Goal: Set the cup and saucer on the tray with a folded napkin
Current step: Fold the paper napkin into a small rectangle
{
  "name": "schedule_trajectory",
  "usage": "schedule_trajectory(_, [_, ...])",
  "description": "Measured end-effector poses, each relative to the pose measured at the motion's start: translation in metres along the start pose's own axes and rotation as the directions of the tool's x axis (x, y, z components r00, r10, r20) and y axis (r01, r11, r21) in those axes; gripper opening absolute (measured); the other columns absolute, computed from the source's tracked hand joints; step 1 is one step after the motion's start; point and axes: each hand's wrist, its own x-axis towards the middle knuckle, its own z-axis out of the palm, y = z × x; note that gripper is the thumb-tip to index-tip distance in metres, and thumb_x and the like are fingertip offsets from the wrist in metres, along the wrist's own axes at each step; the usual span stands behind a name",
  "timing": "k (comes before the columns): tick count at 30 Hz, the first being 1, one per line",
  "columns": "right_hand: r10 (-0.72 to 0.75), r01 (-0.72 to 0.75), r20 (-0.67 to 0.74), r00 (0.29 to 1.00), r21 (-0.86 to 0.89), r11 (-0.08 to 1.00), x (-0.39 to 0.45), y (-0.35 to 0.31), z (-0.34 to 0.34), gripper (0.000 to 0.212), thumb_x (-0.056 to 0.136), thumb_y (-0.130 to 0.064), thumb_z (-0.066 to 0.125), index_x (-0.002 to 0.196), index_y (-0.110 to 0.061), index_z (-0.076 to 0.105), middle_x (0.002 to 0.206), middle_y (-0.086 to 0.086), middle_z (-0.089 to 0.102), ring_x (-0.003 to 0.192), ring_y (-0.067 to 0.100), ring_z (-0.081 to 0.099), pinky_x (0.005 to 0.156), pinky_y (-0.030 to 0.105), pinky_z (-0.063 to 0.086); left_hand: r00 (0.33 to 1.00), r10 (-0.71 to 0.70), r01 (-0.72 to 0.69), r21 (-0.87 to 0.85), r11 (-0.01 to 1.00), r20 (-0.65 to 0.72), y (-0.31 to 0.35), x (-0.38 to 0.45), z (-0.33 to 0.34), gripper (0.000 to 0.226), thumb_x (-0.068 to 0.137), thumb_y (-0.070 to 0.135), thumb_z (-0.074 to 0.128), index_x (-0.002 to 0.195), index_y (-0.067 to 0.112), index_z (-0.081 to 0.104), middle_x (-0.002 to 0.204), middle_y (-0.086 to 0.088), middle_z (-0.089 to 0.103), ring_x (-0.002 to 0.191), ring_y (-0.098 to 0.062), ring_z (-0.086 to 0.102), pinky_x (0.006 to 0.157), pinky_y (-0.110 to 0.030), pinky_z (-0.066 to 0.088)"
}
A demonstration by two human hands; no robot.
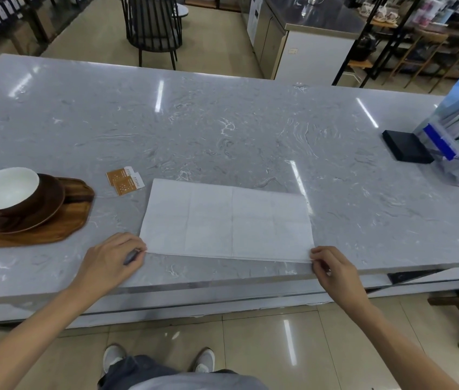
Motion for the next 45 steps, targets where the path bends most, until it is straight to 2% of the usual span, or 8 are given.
schedule_trajectory(4, [-0.017,0.017,0.024,1.000,-0.007,1.000,0.000,0.001,-0.002,0.021,0.083,0.011,0.073,0.097,-0.005,0.072,0.108,0.004,0.068,0.078,0.015,0.065,0.075,0.016,0.052,0.999,-0.037,0.036,0.027,0.999,0.029,0.002,0.003,-0.002,0.004,0.083,0.022,0.073,0.087,0.022,0.074,0.089,0.009,0.071,0.079,-0.014,0.067,0.049,-0.020,0.042])
schedule_trajectory(10, [-0.030,0.031,0.027,0.999,-0.015,0.999,-0.001,0.001,-0.002,0.021,0.083,0.011,0.073,0.098,-0.005,0.071,0.108,0.003,0.067,0.081,0.015,0.066,0.079,0.012,0.052,0.996,-0.067,0.064,0.047,0.997,0.061,0.003,0.004,-0.001,0.019,0.074,0.012,0.085,0.085,0.023,0.073,0.089,0.009,0.071,0.080,-0.014,0.067,0.049,-0.016,0.034])
schedule_trajectory(16, [-0.052,0.054,0.031,0.998,-0.041,0.998,-0.004,0.002,-0.001,0.022,0.081,0.012,0.073,0.096,-0.004,0.072,0.108,0.006,0.068,0.091,0.018,0.067,0.082,0.013,0.053,0.995,-0.056,0.055,0.014,0.998,0.080,0.003,0.005,-0.005,0.014,0.078,0.014,0.082,0.085,0.022,0.074,0.089,0.009,0.071,0.081,-0.016,0.067,0.048,-0.023,0.045])
schedule_trajectory(20, [-0.098,0.098,0.009,0.995,-0.049,0.994,-0.006,0.003,0.000,0.022,0.080,0.011,0.071,0.097,-0.003,0.074,0.108,0.006,0.070,0.099,0.021,0.066,0.084,0.018,0.054,0.998,0.005,-0.004,-0.016,1.000,0.063,0.002,0.006,-0.009,0.026,0.085,0.037,0.052,0.084,0.023,0.074,0.090,0.011,0.070,0.088,-0.015,0.065,0.051,-0.032,0.054])
schedule_trajectory(30, [-0.092,0.079,-0.147,0.985,-0.091,0.993,0.012,-0.015,0.005,0.044,0.104,-0.032,0.042,0.077,-0.011,0.070,0.089,0.001,0.071,0.089,0.024,0.061,0.076,0.039,0.046,0.954,0.175,-0.206,0.107,0.973,0.243,0.008,0.060,-0.015,0.049,0.086,0.054,0.050,0.050,0.024,0.064,0.080,0.019,0.065,0.094,-0.008,0.053,0.071,-0.033,0.044])
schedule_trajectory(34, [-0.062,0.042,-0.144,0.988,-0.135,0.990,0.070,-0.063,0.029,0.028,0.098,-0.024,0.051,0.102,-0.008,0.073,0.110,0.009,0.073,0.102,0.034,0.065,0.083,0.042,0.049,0.972,0.169,-0.175,0.026,0.984,0.162,0.036,0.114,0.015,0.039,0.093,0.043,0.047,0.093,0.019,0.077,0.103,0.003,0.070,0.102,-0.023,0.061,0.076,-0.034,0.047])
schedule_trajectory(38, [-0.020,0.034,0.113,0.993,-0.124,0.992,0.132,-0.118,0.072,0.049,0.105,-0.033,0.048,0.148,-0.010,0.050,0.158,0.011,0.045,0.148,0.031,0.037,0.115,0.045,0.036,0.953,0.090,-0.101,0.024,0.995,0.290,0.070,0.160,0.056,0.055,0.103,0.040,0.045,0.151,0.012,0.043,0.158,-0.005,0.042,0.150,-0.026,0.029,0.118,-0.043,0.029])
schedule_trajectory(45, [0.050,-0.001,0.332,0.942,-0.147,0.989,0.156,-0.132,0.120,0.059,0.109,-0.044,0.022,0.163,-0.023,0.015,0.172,-0.003,0.009,0.159,0.019,0.004,0.129,0.041,0.005,0.909,-0.064,-0.003,0.160,0.987,0.412,0.068,0.162,0.094,0.077,0.098,0.064,0.010,0.162,0.021,0.006,0.170,0.007,0.004,0.157,-0.015,-0.002,0.127,-0.041,0.004])
